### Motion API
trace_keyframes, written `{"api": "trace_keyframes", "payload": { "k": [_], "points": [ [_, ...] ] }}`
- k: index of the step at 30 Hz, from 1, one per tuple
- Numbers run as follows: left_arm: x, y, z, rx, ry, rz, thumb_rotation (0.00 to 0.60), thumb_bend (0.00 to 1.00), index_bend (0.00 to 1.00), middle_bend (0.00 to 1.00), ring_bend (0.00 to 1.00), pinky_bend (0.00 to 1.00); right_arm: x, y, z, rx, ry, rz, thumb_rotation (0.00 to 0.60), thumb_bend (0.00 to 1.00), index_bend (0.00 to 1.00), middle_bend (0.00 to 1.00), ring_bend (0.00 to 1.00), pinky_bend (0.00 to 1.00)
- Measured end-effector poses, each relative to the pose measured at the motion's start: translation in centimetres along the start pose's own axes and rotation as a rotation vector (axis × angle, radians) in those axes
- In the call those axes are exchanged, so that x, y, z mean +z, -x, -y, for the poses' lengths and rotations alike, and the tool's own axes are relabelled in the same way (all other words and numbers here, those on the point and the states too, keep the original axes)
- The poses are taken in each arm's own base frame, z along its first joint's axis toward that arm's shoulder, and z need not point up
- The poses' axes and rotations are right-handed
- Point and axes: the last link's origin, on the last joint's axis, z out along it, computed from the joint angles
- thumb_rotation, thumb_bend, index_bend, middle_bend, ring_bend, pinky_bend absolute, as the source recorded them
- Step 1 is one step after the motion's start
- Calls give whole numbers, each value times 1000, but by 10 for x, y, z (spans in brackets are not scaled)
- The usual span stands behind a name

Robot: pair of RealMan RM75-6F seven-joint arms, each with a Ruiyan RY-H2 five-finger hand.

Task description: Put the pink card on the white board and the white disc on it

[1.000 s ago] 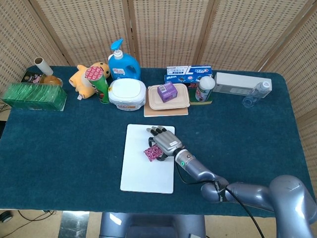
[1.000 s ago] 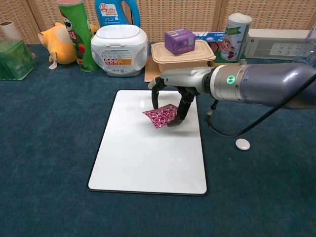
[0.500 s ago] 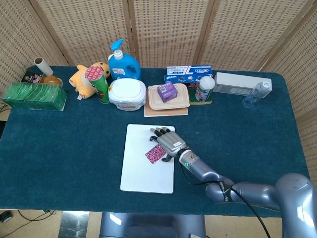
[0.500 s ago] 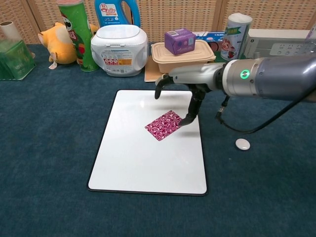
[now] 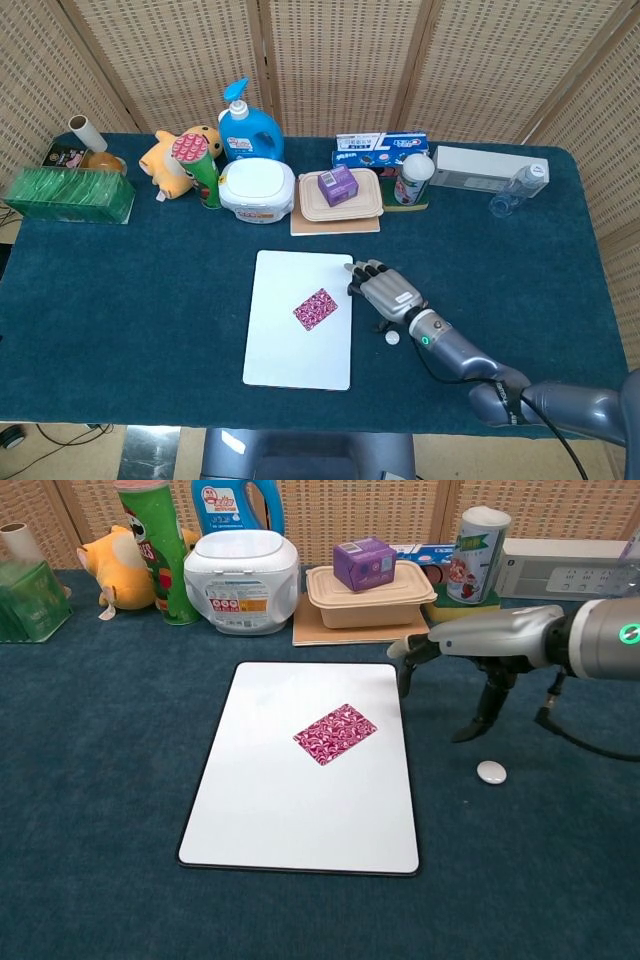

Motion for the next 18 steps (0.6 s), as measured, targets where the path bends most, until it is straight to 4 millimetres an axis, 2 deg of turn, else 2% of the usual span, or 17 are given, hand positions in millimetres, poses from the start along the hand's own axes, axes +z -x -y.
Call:
{"api": "trace_keyframes", "payload": {
  "k": [10,18],
  "points": [
    [-1,1,-1,5,-2,-1,600,100,0,0,0,0,-32,23,-24,-19,13,42,600,281,302,21,0,0],
    [-2,2,-2,11,0,3,600,99,0,0,0,0,-39,32,-29,-18,-1,48,600,283,339,26,0,0]
  ]
}}
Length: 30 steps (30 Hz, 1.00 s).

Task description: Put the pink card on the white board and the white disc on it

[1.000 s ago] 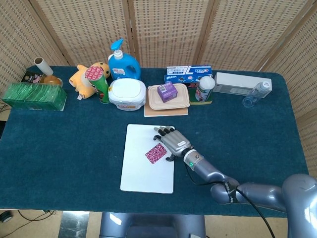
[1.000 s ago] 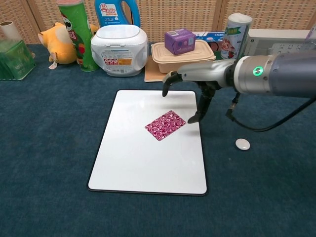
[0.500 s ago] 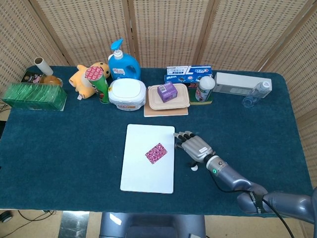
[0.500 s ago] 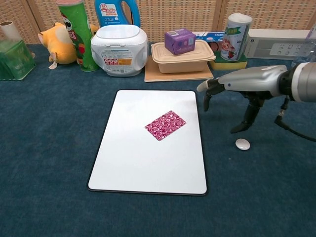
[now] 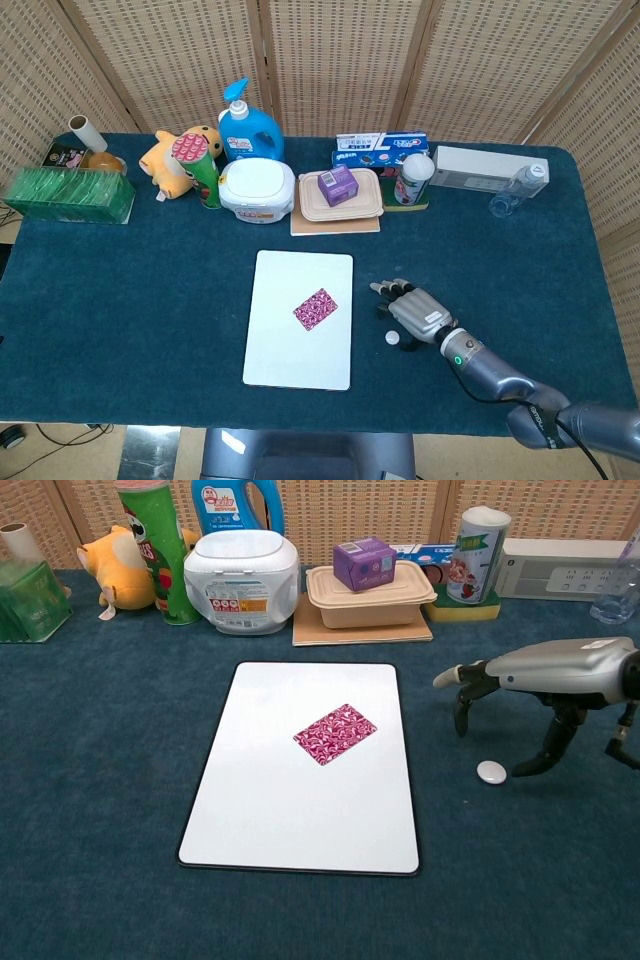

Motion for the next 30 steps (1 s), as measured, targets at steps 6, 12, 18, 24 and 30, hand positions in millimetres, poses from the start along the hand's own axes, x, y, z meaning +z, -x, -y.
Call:
{"api": "trace_keyframes", "payload": {
  "k": [6,12,18,24,30],
  "points": [
    [0,-1,1,-5,-5,-3,600,100,0,0,0,0,-4,11,-3,14,-2,6,600,284,361,30,0,0],
    [0,-1,2,-8,-5,-2,600,100,0,0,0,0,-4,19,-8,25,-3,0,600,288,372,32,0,0],
    [0,-1,2,-7,-8,-2,600,100,0,0,0,0,2,23,-11,39,1,1,600,296,388,34,0,0],
    [1,0,2,-3,-8,0,600,101,0,0,0,0,6,26,-10,50,-5,3,600,304,406,39,0,0],
    [1,0,1,0,-9,0,600,100,0,0,0,0,9,25,-6,61,-23,-15,600,305,472,54,2,0]
  ]
}}
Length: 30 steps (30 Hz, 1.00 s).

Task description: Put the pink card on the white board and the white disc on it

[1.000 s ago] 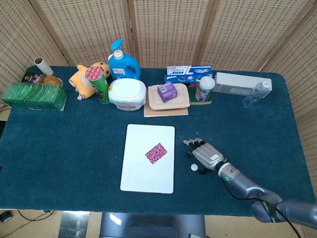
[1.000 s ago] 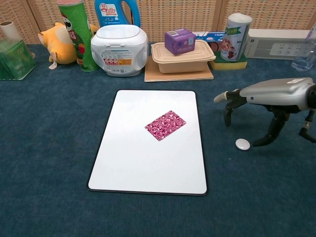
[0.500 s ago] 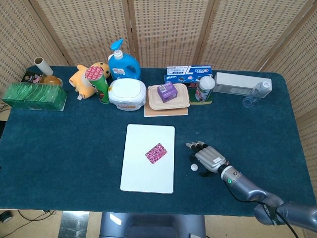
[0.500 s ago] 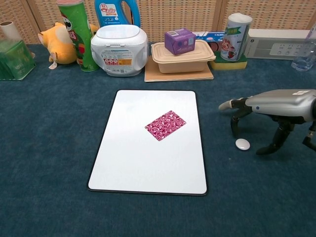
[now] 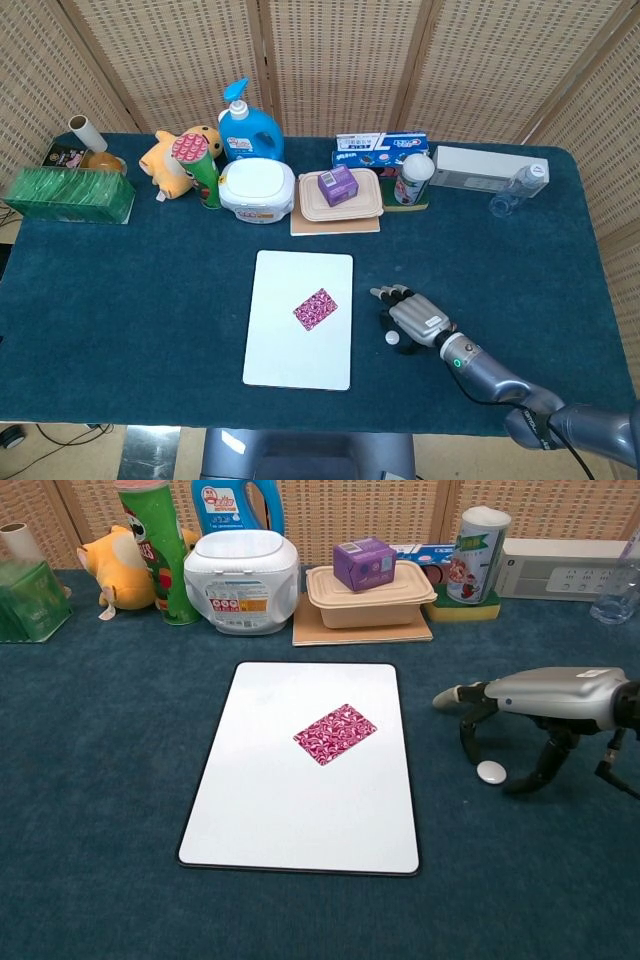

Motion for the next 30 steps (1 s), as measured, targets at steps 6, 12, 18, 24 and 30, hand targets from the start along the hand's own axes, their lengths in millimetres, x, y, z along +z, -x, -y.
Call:
{"api": "trace_keyframes", "payload": {
  "k": [6,12,18,24,30],
  "points": [
    [0,0,0,3,1,1,600,100,0,0,0,0,1,2,1,1,-5,-10,600,305,493,65,6,0],
    [0,0,0,1,1,1,600,100,0,0,0,0,2,4,-2,-2,4,-11,600,306,495,67,9,0],
    [0,0,0,1,2,0,600,99,0,0,0,0,5,4,-3,14,13,-2,600,311,496,67,10,0],
    [0,0,-1,3,1,0,600,100,0,0,0,0,7,4,-3,16,17,10,600,323,501,67,9,0],
    [0,0,0,0,1,-1,600,100,0,0,0,0,7,4,-4,21,25,11,600,337,533,72,9,0]
  ]
}}
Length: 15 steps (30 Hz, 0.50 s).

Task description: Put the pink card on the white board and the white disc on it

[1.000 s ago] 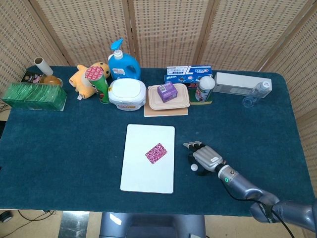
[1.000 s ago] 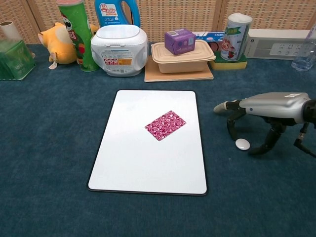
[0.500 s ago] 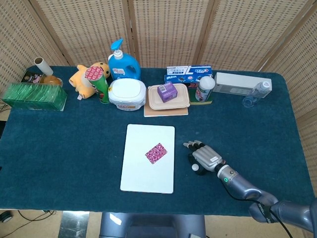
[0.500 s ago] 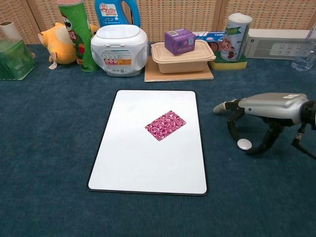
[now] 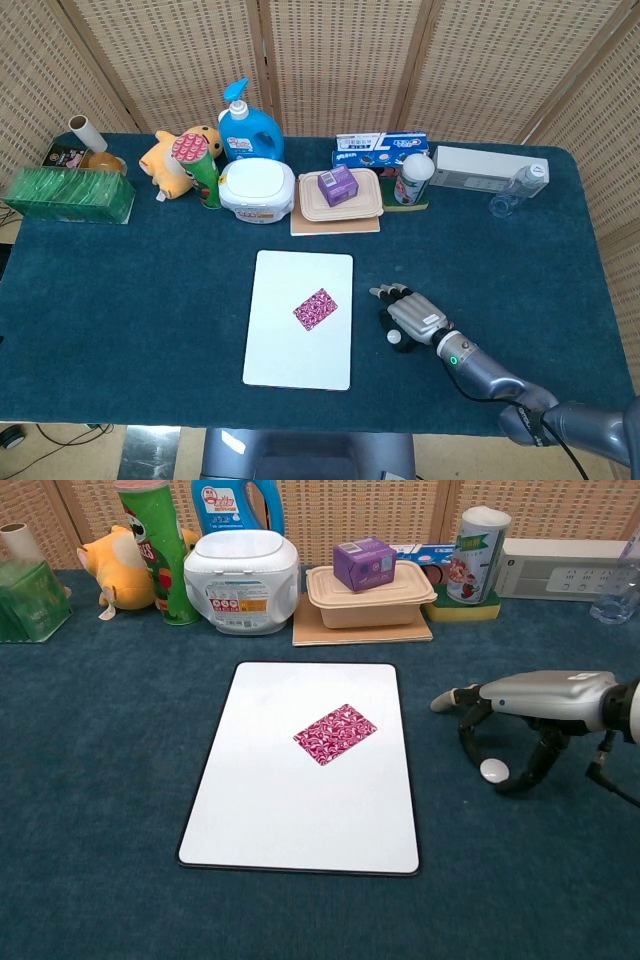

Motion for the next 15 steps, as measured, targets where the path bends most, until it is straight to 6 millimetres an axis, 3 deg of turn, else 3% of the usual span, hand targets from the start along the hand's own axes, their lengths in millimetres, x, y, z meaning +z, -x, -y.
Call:
{"api": "trace_keyframes", "payload": {
  "k": [15],
  "points": [
    [0,0,0,0,3,2,600,100,0,0,0,0,3,-17,14,8,-32,-35,600,343,538,76,9,0]
  ]
}}
